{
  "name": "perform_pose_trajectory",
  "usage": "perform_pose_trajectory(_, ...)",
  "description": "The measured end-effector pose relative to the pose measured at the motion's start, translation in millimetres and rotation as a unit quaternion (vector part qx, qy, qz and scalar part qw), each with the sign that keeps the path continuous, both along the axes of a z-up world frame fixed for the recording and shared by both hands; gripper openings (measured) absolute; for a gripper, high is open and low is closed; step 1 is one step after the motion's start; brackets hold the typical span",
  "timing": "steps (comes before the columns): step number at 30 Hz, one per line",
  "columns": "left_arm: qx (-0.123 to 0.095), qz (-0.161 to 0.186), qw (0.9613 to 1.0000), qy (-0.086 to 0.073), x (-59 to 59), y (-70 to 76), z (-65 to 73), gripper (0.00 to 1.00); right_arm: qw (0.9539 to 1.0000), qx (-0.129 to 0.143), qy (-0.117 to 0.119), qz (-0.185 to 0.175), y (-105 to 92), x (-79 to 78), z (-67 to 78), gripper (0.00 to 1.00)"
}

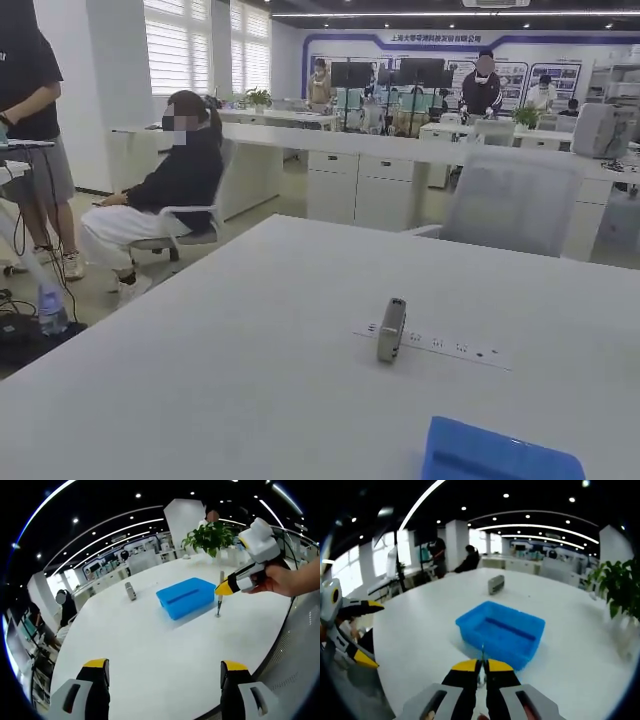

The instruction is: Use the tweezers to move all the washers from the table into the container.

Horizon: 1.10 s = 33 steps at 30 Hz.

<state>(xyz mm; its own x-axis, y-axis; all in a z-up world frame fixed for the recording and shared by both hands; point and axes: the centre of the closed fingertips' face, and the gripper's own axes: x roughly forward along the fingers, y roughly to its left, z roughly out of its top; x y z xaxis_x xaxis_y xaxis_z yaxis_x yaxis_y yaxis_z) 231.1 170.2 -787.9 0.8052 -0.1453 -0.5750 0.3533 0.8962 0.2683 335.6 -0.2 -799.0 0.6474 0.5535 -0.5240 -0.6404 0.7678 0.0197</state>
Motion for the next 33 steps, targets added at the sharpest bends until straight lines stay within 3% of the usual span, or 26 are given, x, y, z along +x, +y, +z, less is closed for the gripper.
perform_pose_trajectory(9,0.003,0.001,1.0000,0.002,-0.6,0.8,-0.4,0.94,0.9996,-0.007,-0.025,0.008,3.0,-5.0,0.7,0.01)
perform_pose_trajectory(13,0.004,0.001,1.0000,0.002,-0.9,1.0,-0.3,0.94,1.0000,0.007,-0.002,-0.003,-1.0,-2.0,0.9,0.01)
perform_pose_trajectory(18,0.004,0.002,1.0000,0.002,-0.8,1.6,-0.1,0.94,0.9999,0.004,0.015,0.002,-0.7,0.1,1.8,0.00)
perform_pose_trajectory(33,0.004,0.004,1.0000,0.000,-0.5,2.3,0.6,0.93,0.9995,0.007,-0.028,0.016,5.1,10.6,41.7,0.00)
